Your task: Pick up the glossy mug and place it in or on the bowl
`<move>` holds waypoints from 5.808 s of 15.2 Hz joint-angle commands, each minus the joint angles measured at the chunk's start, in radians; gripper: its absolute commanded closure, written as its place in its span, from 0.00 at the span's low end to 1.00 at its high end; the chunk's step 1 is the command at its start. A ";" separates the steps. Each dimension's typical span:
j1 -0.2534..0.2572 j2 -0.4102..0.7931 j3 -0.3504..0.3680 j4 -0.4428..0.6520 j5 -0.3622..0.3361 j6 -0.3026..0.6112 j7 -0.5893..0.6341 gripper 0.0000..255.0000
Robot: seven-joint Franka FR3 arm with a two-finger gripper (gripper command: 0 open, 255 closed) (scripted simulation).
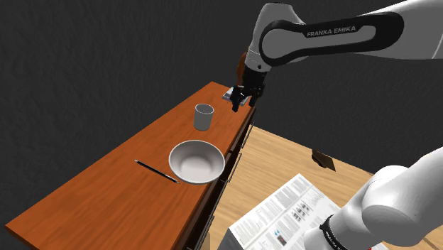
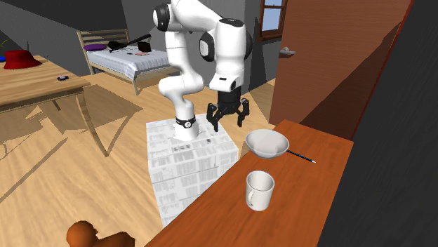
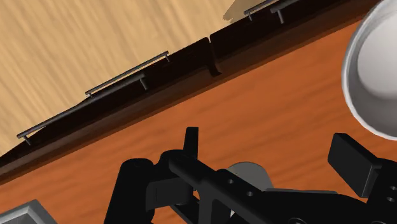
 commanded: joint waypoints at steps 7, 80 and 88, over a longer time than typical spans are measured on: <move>0.027 0.305 0.041 0.248 -0.063 0.060 0.109 0.00; 0.195 0.269 0.139 0.417 -0.088 -0.155 0.381 1.00; 0.266 0.151 0.210 0.300 -0.056 -0.161 0.516 1.00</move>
